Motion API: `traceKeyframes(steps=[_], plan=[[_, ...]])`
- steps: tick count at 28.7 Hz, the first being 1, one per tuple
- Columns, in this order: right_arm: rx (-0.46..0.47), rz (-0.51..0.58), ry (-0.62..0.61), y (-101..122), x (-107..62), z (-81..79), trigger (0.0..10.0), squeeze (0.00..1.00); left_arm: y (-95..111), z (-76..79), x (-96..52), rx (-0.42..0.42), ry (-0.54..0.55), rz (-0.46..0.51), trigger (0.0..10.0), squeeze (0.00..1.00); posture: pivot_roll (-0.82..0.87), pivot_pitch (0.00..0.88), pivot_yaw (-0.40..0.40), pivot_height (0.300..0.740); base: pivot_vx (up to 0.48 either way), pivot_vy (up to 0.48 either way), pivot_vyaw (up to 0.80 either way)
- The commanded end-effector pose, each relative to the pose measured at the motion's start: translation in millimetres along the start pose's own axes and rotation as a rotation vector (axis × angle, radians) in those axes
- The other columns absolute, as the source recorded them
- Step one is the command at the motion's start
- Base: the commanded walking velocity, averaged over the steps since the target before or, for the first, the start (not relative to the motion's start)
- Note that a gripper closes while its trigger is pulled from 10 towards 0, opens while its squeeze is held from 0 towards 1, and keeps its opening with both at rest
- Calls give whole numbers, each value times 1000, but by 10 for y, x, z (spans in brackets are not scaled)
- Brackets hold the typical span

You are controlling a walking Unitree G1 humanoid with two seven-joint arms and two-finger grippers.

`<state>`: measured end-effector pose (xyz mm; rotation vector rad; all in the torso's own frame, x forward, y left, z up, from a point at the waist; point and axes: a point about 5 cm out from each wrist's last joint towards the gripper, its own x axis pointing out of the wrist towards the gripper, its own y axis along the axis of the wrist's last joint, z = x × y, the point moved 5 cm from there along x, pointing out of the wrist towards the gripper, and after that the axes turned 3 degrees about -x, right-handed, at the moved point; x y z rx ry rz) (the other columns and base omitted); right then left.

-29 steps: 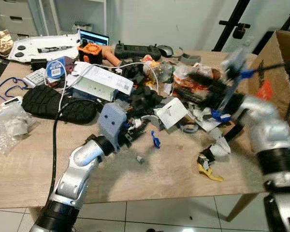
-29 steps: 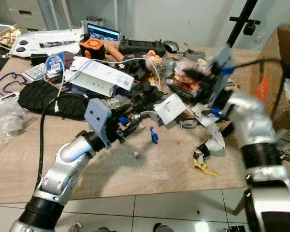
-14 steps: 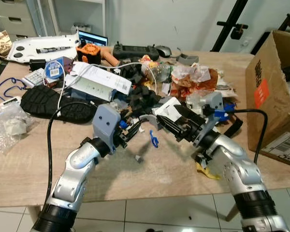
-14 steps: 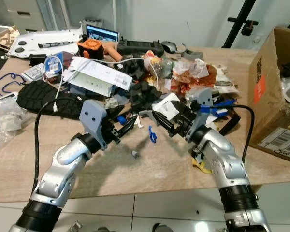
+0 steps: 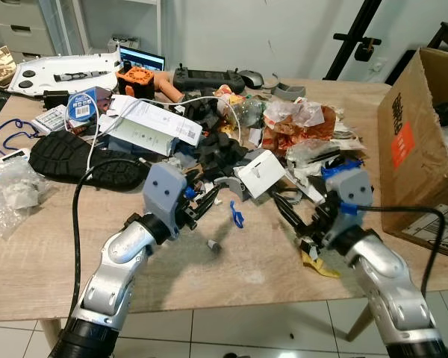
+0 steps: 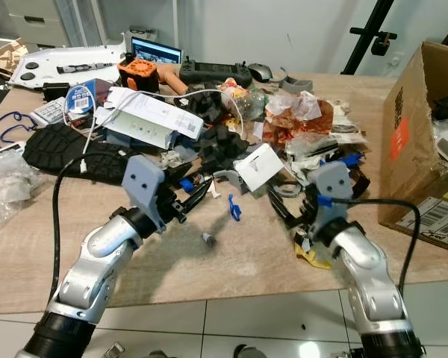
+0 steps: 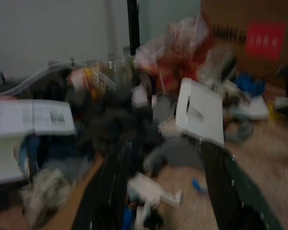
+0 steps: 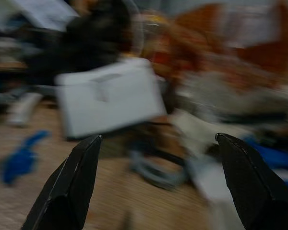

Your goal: Picking trash to rubbish bin

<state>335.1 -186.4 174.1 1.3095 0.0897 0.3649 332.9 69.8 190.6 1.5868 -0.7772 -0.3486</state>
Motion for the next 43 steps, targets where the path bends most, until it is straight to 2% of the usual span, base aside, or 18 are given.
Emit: traceKeyframes(steps=[1,2,5,7,12,14,15,17,18,19,21,23,25,31,38,41,43], plan=[[-61,29,-145,-2,-196,202,10000,0,-24,78,-32,-16,-13,-7,10000,0,-18,180,-117,740,0,0,0],[-61,29,-145,-2,-196,202,10000,0,-24,78,-32,-16,-13,-7,10000,0,-18,180,-117,740,0,0,0],[-87,52,-233,18,-357,272,10000,0,-25,108,-34,-20,-16,-7,10000,0,-22,174,-125,740,0,0,0],[-120,26,-216,-39,-412,203,10000,0,-27,120,-33,-23,-15,-7,10000,0,-25,172,-127,740,0,0,0],[-114,11,-211,-81,-435,169,10000,0,-28,127,-35,-25,-15,-7,10000,0,-26,171,-128,740,0,0,0],[111,-91,-195,-358,-492,20,10000,0,8,218,-49,-61,-62,18,10000,0,-26,165,-131,740,0,0,0],[111,-91,-195,-358,-492,20,10000,0,8,218,-49,-61,-62,18,10000,0,-26,165,-131,740,0,0,0],[283,-145,-226,-514,-503,-27,10000,0,110,403,-71,-119,-174,64,10000,0,-24,162,-134,740,0,0,0],[283,-145,-226,-514,-503,-27,10000,0,110,403,-71,-119,-174,64,10000,0,-24,162,-134,740,0,0,0],[305,-160,-242,-547,-498,-15,10000,0,128,478,-83,-136,-219,69,10000,0,-24,162,-134,740,0,0,0],[305,-160,-242,-547,-498,-15,10000,0,128,478,-83,-136,-219,69,10000,0,-24,162,-134,740,0,0,0],[332,-183,-255,-601,-461,10,10000,0,105,578,-106,-138,-272,53,10000,0,-27,151,-133,740,0,0,0],[332,-183,-255,-601,-461,10,10000,0,105,578,-106,-138,-272,53,10000,0,-27,151,-133,740,0,0,0],[357,-180,-255,-604,-321,65,10000,0,89,599,-93,-130,-279,48,10000,0,-25,133,-137,740,0,0,0],[380,-300,-250,-793,-335,-2,10000,0,74,586,-117,-120,-279,36,10000,0,-20,117,-145,740,0,0,0],[414,-389,-260,-954,-352,-29,10000,0,63,595,-125,-116,-282,31,10000,0,-19,104,-146,740,0,0,0],[420,-391,-260,-959,-341,-27,10000,0,61,595,-123,-115,-282,31,10000,0,-19,104,-146,740,0,0,0]])
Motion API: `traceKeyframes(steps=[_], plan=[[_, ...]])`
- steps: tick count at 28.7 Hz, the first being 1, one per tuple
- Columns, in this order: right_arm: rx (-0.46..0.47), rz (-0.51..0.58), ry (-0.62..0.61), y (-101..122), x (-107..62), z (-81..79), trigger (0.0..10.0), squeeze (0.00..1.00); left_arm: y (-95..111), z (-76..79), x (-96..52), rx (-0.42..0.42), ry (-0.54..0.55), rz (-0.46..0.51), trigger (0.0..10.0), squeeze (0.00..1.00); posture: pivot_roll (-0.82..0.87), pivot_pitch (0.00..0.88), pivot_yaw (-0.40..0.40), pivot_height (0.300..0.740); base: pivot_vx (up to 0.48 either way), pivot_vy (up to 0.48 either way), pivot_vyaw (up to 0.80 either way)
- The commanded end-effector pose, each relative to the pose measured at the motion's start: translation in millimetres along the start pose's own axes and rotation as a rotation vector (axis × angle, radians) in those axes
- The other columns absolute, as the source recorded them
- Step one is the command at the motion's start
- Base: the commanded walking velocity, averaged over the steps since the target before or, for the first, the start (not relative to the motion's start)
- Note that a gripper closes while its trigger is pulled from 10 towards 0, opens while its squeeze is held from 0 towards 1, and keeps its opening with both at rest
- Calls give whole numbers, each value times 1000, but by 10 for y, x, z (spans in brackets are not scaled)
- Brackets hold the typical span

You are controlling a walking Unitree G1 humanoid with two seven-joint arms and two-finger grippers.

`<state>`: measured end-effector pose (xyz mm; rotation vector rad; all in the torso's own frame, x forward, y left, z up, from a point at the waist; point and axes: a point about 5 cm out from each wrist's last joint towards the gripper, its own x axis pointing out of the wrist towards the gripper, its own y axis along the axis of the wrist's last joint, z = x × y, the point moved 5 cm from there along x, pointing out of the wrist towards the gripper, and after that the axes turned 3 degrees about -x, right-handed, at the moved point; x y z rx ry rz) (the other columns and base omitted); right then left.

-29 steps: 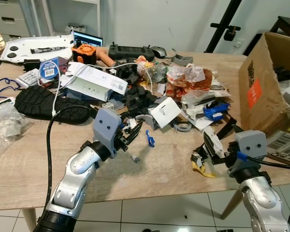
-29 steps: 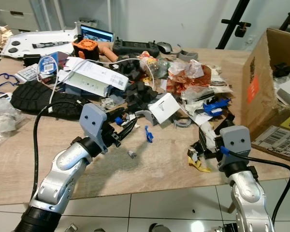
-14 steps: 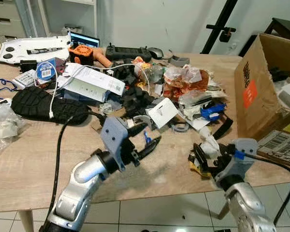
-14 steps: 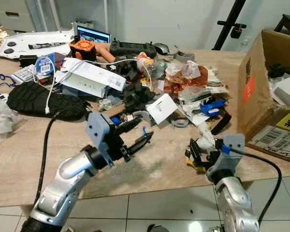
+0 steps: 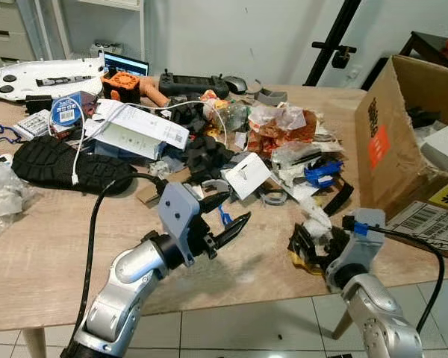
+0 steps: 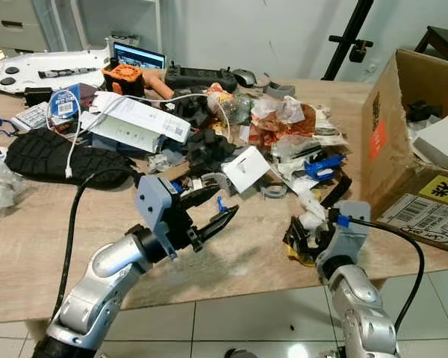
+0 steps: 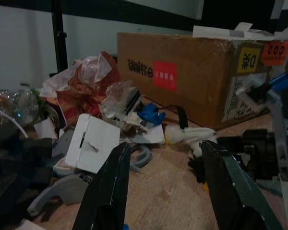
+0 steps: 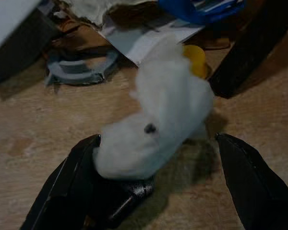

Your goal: Picking trash to rubbish bin

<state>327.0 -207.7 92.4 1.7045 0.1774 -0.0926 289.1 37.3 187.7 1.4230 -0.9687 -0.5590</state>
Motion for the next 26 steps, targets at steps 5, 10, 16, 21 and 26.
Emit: traceKeyframes(steps=[5,10,16,21,26], plan=[[63,-109,-14,-183,27,57,10000,0,-57,67,11,6,-27,-26,10000,0,-21,85,-152,740,0,0,0],[75,-122,6,-160,58,45,7765,0,-63,73,13,6,-29,-26,10000,0,-21,81,-154,740,0,0,0],[91,-110,11,-125,64,51,0,0,-62,62,15,8,-23,-26,10000,0,-22,92,-155,740,0,0,0],[88,-103,16,-104,67,53,0,0,-60,54,21,7,-18,-25,10000,0,-24,100,-155,740,0,0,0],[91,-98,23,-81,77,37,0,0,-55,49,34,11,-7,-19,10000,0,-27,106,-157,740,0,0,0]])
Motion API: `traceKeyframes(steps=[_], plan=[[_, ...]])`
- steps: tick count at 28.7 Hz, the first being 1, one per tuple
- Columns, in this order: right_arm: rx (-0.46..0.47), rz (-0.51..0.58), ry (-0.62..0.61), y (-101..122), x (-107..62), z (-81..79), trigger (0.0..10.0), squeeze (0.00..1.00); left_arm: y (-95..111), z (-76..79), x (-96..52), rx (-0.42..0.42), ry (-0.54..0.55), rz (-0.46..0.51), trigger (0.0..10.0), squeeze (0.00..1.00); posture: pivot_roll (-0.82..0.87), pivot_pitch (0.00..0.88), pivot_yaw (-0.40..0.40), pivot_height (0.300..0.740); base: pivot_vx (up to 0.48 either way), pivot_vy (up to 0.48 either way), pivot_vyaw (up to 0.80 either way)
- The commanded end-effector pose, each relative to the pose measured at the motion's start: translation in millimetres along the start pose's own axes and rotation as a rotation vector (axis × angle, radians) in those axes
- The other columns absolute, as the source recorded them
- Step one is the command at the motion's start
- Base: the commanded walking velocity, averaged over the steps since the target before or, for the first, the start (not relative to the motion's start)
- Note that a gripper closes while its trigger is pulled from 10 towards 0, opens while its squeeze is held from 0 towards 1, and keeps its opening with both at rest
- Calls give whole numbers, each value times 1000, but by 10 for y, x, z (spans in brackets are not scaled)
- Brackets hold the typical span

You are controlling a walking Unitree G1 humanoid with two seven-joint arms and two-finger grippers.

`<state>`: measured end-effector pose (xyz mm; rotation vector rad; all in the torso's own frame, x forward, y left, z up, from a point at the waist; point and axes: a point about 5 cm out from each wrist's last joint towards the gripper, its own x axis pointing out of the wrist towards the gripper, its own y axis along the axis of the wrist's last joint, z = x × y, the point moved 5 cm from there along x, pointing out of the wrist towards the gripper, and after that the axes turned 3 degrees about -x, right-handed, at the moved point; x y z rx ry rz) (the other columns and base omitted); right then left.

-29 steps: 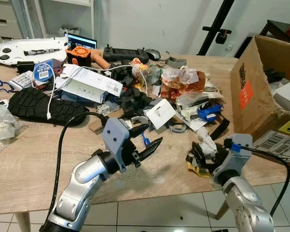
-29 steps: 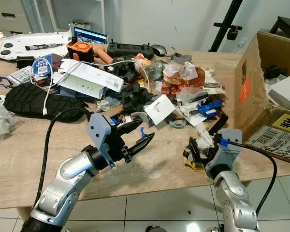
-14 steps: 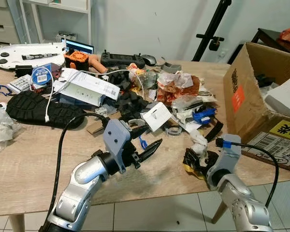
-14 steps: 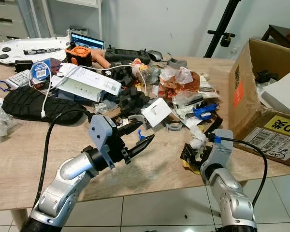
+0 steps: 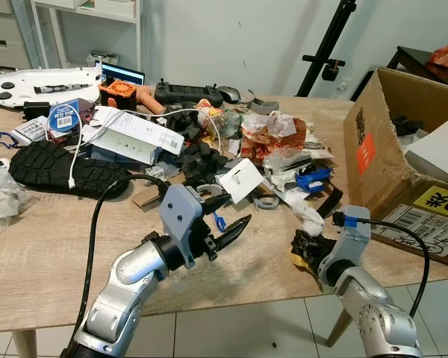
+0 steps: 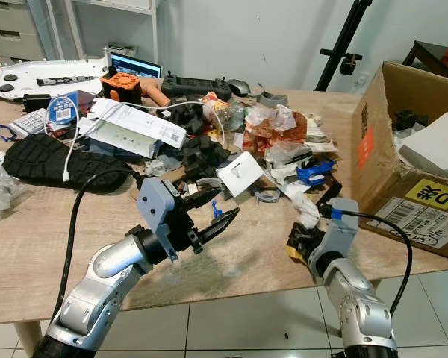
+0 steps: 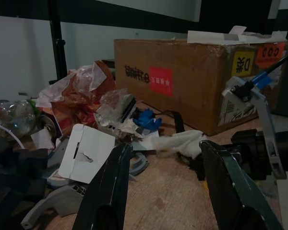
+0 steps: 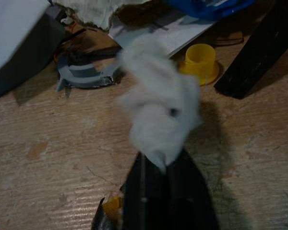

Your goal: Picking trash to rubbish bin

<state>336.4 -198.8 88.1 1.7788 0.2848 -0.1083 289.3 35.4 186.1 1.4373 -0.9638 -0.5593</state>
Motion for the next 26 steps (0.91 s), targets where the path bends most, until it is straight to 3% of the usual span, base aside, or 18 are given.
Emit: traceKeyframes(steps=[1,9,13,14,15,18,19,20,21,22,23,25,26], plan=[[13,-18,-28,-31,-29,93,0,0,-34,29,22,3,-5,-7,10000,0,-30,109,-158,740,0,0,0],[-9,22,4,63,-12,-2,0,0,-27,-9,14,8,8,-3,10000,0,-28,118,-156,740,0,0,0],[-42,108,52,314,30,-125,0,0,-18,-38,9,12,16,-2,10000,0,-33,124,-146,740,0,0,0],[-66,238,204,731,70,-482,0,0,-12,-67,14,15,21,-1,10000,0,-39,131,-137,740,0,0,0],[-87,300,295,959,63,-672,0,0,-10,-77,23,15,21,0,10000,0,-41,135,-128,740,0,0,0],[-87,300,295,959,63,-672,0,0,-10,-77,23,15,21,0,10000,0,-41,135,-128,740,0,0,0],[-100,334,352,1092,49,-785,0,0,-9,-83,29,14,20,0,10000,0,-43,136,-126,740,0,0,0],[-138,400,363,1394,74,-766,0,0,-9,-90,41,15,17,0,10000,0,-47,141,-116,740,0,0,0],[-138,400,363,1394,74,-766,0,0,-9,-90,41,15,17,0,10000,0,-47,141,-116,740,0,0,0],[-165,449,349,1636,88,-698,0,0,-8,-96,50,14,15,1,10000,0,-48,142,-115,740,0,0,0],[-165,449,349,1636,88,-698,0,0,-8,-96,50,14,15,1,10000,0,-48,142,-115,740,0,0,0],[-229,538,258,2122,91,-391,0,0,-6,-118,68,17,12,1,10000,0,-55,143,-108,740,0,0,0],[-229,538,258,2122,91,-391,0,0,-6,-118,68,17,12,1,10000,0,-55,143,-108,740,0,0,0]])
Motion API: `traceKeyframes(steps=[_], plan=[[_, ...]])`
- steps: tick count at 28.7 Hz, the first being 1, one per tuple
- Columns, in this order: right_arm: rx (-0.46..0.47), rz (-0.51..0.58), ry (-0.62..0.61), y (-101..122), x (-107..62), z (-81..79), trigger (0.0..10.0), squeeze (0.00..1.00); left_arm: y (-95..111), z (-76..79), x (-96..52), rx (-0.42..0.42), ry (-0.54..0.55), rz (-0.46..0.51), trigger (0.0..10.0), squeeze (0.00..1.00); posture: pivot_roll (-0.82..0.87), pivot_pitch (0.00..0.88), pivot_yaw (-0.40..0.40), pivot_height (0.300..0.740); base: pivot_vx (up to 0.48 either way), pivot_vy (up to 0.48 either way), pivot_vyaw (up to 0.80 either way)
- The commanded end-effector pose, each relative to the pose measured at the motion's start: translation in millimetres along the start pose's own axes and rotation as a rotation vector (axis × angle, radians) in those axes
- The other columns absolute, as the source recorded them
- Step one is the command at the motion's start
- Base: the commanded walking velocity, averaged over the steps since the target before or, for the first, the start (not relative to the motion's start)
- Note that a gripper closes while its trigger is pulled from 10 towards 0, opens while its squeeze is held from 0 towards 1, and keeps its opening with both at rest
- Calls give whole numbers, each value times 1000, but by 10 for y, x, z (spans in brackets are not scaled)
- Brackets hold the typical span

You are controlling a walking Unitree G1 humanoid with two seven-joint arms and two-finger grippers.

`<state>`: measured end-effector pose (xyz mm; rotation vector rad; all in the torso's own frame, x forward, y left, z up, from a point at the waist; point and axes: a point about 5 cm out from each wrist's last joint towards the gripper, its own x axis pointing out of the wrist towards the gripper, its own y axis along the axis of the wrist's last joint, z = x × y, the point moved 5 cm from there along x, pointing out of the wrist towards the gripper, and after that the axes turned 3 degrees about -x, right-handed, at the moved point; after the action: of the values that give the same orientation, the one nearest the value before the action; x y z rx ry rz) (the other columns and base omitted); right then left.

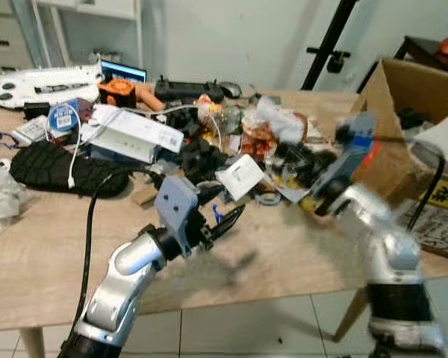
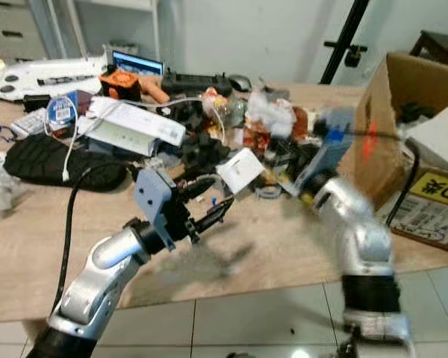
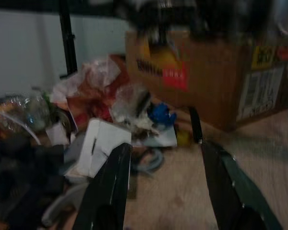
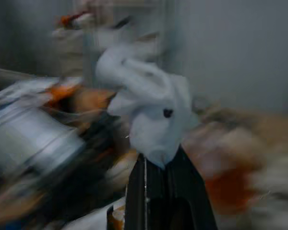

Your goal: Picking trash to rubbish bin

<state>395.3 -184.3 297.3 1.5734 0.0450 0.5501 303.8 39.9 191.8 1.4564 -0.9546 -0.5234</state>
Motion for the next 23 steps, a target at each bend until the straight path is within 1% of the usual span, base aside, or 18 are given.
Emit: traceKeyframes(steps=[1,2,3,4,5,6,7,9,10,12,13,14,15,16,17,19,21,23], plan=[[-39,26,-87,96,-68,319,0,0,-31,26,21,-4,-17,-5,10000,0,-55,143,-108,740,0,0,0],[-80,34,-132,179,-80,477,0,0,-30,18,27,-3,-17,-4,10000,0,-56,143,-108,740,0,0,0],[-80,34,-132,179,-80,477,0,0,-30,18,27,-3,-17,-4,10000,0,-56,143,-108,740,0,0,0],[-121,37,-193,256,-112,670,0,0,-24,8,39,-1,-17,-2,10000,0,-54,147,-109,740,0,0,0],[-121,37,-193,256,-112,670,0,0,-24,8,39,-1,-17,-2,10000,0,-54,147,-109,740,0,0,0],[-164,42,-289,358,-186,925,0,0,-16,2,50,1,-16,1,10000,0,-54,147,-109,740,0,0,0],[-164,42,-289,358,-186,925,0,0,-16,2,50,1,-16,1,10000,0,-54,147,-109,740,0,0,0],[-229,53,-516,582,-474,1467,0,0,-7,-2,63,3,-16,4,10000,0,-57,153,-108,740,0,0,0],[-229,53,-516,582,-474,1467,0,0,-7,-2,63,3,-16,4,10000,0,-57,153,-108,740,0,0,0],[-257,51,-652,691,-711,1755,0,0,-5,-1,65,2,-16,5,10000,0,-59,158,-108,740,0,0,0],[-257,51,-652,691,-711,1755,0,0,-5,-1,65,2,-16,5,10000,0,-59,158,-108,740,0,0,0],[-260,51,-713,716,-826,1864,0,0,-6,1,65,1,-15,6,10000,0,-58,159,-108,740,0,0,0],[-260,51,-713,716,-826,1864,0,0,-6,1,65,1,-15,6,10000,0,-58,159,-108,740,0,0,0],[-256,48,-764,717,-933,1960,0,0,-9,2,65,-1,-15,6,10000,0,-58,159,-108,740,0,0,0],[-256,48,-764,717,-933,1960,0,0,-9,2,65,-1,-15,6,10000,0,-58,159,-108,740,0,0,0],[-250,43,-804,706,-1024,2033,0,0,-11,4,66,-2,-15,5,10000,0,-59,164,-105,740,0,0,0],[-240,20,-845,623,-1130,2126,0,0,-19,9,73,-4,-18,5,10000,0,-60,165,-105,740,0,0,0],[-245,2,-861,574,-1173,2158,0,0,-20,11,78,-5,-19,5,10000,0,-59,166,-105,740,0,0,0]])
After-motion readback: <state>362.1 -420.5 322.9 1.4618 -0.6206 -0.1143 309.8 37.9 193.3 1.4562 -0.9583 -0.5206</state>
